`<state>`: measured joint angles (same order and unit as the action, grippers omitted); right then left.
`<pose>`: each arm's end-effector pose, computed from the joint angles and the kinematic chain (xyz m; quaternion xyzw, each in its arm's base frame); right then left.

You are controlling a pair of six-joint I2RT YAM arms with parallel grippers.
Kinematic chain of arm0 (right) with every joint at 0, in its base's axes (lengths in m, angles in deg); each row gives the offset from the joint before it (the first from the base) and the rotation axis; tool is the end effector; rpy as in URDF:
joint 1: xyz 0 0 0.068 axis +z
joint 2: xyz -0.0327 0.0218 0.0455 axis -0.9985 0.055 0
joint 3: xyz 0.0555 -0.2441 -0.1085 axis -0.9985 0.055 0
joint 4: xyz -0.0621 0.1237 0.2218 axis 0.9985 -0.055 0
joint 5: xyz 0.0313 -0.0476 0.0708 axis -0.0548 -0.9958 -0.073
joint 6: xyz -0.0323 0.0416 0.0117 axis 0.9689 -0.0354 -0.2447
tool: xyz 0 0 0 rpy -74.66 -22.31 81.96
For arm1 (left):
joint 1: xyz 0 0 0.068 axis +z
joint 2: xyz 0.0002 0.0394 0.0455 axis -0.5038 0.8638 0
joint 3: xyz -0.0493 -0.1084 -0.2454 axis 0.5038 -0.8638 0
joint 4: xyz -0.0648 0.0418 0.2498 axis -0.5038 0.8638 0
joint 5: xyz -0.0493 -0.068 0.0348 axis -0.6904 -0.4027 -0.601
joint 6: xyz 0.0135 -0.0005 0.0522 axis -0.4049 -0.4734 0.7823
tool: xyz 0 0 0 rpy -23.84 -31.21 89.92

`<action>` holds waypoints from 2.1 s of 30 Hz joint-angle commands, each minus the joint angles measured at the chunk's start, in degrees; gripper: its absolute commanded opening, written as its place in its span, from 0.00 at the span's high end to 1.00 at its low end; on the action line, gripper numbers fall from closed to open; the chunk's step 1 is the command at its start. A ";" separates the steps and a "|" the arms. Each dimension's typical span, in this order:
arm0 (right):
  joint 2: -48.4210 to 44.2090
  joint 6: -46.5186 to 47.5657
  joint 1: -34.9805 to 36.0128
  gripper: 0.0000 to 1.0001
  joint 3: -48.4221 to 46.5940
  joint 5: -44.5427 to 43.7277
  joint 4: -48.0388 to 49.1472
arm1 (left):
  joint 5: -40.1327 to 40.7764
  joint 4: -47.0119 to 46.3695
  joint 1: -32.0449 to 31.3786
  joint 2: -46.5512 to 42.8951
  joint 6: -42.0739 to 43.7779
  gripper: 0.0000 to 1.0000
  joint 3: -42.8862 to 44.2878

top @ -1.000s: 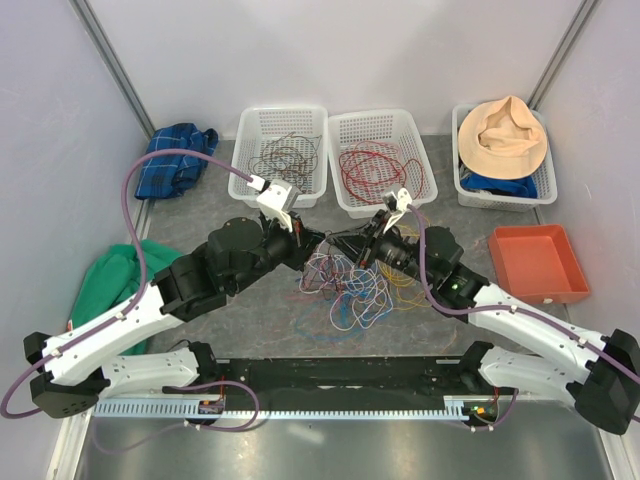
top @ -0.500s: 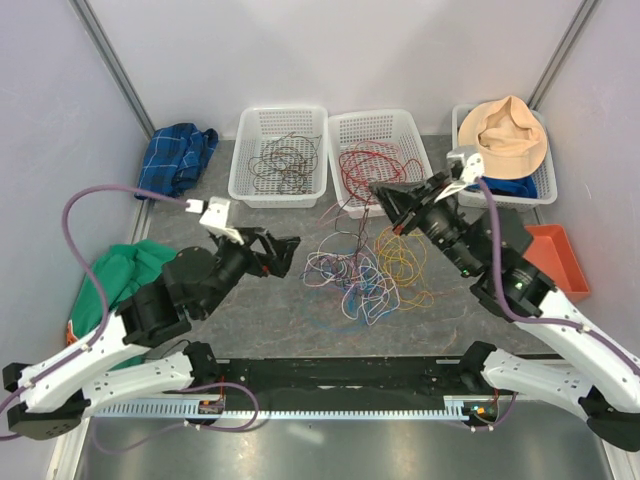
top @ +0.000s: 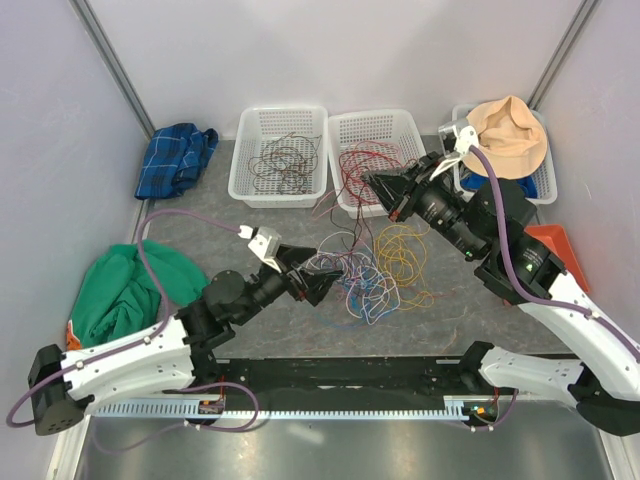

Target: Untangle the cables

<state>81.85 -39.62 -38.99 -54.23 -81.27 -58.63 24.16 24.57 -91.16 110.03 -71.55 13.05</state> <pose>0.1341 0.1430 0.4923 -0.1179 0.6461 0.3995 0.6396 0.0958 -0.1564 0.3034 0.1446 0.6582 -0.4357 0.5967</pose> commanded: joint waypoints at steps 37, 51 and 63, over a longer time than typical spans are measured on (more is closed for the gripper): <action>-3.44 -2.76 0.04 1.00 -13.18 5.83 -7.43 | 19.74 -19.11 -0.09 31.31 -7.63 0.85 1.21; -2.48 -0.56 0.04 1.00 -15.74 2.84 -8.40 | 22.73 15.62 -0.18 17.17 -23.47 0.01 -3.37; -2.12 -1.26 0.04 1.00 -13.63 3.89 -8.67 | 18.53 -0.86 -0.18 -16.16 -1.61 0.00 -10.32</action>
<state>79.47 -40.82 -39.01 -68.46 -77.97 -69.07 44.49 35.89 -91.35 97.88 -86.08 3.93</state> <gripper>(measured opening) 0.007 0.993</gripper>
